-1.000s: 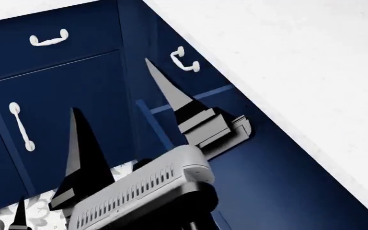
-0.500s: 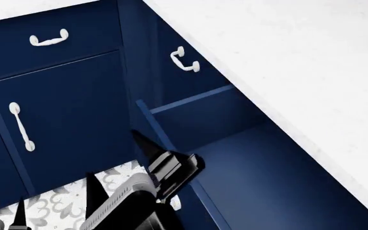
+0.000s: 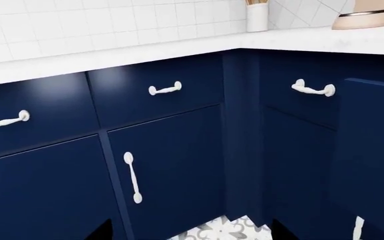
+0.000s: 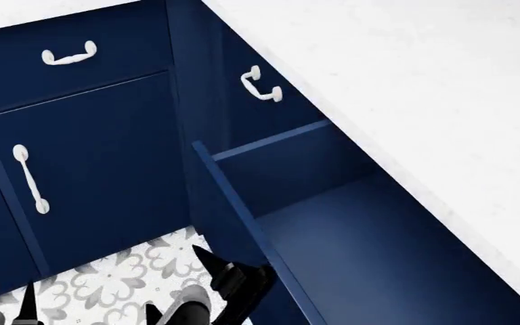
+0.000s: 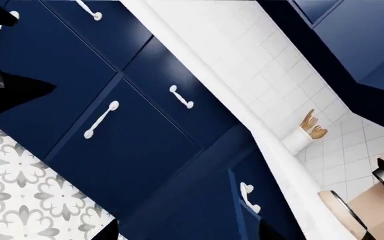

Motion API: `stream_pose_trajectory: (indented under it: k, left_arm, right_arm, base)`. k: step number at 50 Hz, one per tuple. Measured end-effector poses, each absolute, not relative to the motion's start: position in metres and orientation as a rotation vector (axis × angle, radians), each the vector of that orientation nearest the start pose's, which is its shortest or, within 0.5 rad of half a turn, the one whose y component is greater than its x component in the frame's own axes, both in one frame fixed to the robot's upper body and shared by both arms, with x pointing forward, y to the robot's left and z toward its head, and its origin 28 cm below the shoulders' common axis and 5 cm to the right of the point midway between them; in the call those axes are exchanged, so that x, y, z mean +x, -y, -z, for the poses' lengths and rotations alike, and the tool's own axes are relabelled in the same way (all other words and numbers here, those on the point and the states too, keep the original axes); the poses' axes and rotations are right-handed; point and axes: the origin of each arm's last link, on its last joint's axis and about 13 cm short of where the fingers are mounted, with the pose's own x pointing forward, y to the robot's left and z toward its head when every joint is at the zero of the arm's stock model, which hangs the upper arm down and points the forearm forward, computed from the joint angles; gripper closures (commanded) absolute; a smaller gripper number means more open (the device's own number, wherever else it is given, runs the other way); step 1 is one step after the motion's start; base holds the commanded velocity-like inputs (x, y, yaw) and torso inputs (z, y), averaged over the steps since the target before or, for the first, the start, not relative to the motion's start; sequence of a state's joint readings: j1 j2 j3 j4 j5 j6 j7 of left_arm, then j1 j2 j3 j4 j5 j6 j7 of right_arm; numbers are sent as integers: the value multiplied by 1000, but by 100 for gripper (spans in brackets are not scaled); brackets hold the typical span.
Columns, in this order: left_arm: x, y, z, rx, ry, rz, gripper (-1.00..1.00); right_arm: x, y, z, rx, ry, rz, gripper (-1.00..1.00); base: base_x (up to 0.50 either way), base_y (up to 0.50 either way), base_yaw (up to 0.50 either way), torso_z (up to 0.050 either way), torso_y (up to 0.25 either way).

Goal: Close the left drawer.

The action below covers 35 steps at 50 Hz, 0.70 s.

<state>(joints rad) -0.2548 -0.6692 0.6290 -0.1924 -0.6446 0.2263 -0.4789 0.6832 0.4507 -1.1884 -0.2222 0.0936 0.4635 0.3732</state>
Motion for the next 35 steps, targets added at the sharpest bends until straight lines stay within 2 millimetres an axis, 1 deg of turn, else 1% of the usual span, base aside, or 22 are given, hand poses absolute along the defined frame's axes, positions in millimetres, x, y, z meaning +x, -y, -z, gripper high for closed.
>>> stream_pose_trajectory:
  k: [12,33,35]
  left_arm:
    - [236,-289,-24,93,-37,-100,-100]
    - [238,-289,-19,86,-45,-99,-100]
    - [239,-289,-18,86,-47,-99,-100]
  right_arm:
    - [251,36,-67,-778,143,-569,-100]
    - [255,38,-42,-805,65,-580,-100]
    - [256,39,-37,-811,50,-577,-100]
  base:
    - [0,0,0,0,0]
    - [0,0,0,0,0]
    - [0,0,0,0,0]
